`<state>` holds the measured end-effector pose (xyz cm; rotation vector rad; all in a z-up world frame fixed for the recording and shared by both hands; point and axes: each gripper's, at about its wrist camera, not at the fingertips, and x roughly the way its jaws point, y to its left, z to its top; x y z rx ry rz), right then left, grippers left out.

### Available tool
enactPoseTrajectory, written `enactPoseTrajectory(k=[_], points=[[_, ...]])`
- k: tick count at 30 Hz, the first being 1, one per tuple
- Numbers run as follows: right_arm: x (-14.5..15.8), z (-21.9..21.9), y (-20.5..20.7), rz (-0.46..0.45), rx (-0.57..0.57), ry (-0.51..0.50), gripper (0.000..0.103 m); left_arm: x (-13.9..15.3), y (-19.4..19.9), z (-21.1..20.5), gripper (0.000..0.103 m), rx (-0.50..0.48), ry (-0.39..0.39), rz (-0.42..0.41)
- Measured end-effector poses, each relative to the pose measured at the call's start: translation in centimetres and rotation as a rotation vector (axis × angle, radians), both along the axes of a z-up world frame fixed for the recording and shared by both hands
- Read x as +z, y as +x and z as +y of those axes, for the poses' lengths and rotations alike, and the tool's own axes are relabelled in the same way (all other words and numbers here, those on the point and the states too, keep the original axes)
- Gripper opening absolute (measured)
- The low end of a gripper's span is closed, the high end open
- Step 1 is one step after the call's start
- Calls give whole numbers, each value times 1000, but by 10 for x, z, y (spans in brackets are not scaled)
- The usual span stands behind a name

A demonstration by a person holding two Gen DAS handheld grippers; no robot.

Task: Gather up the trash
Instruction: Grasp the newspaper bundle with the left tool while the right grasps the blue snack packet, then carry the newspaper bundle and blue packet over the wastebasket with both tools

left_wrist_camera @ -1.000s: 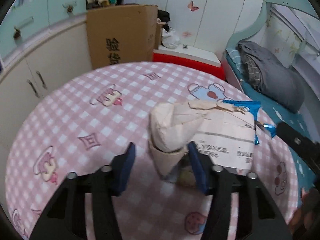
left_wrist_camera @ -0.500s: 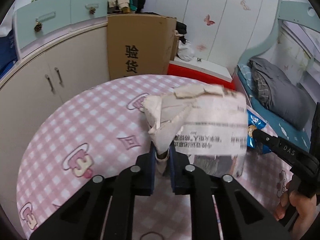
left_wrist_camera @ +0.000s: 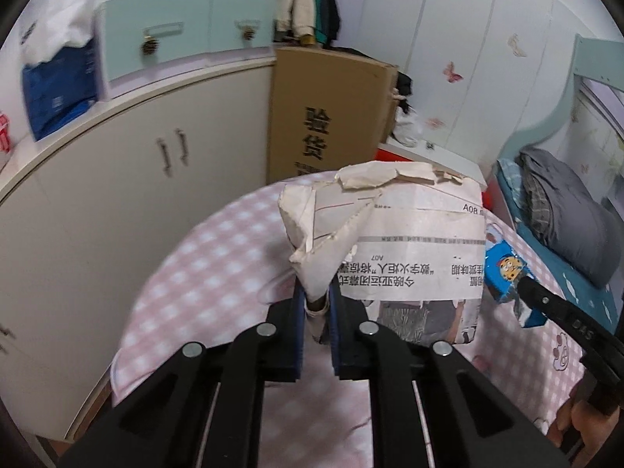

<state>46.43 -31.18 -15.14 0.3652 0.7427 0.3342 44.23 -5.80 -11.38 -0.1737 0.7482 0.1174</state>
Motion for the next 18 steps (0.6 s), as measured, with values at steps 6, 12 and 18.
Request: enactPoseTrajectory(k=[6,12,18], points=[[17,76,-20,-25,136,20,3,9,-36,66,10,115,-12,-9],[26,172,-47,-48,294,26,3,8,-80,141,10,239,-20,-1],[19,260,-76,-30,415,23,3,-12,-120,219,10,354,-54,33]])
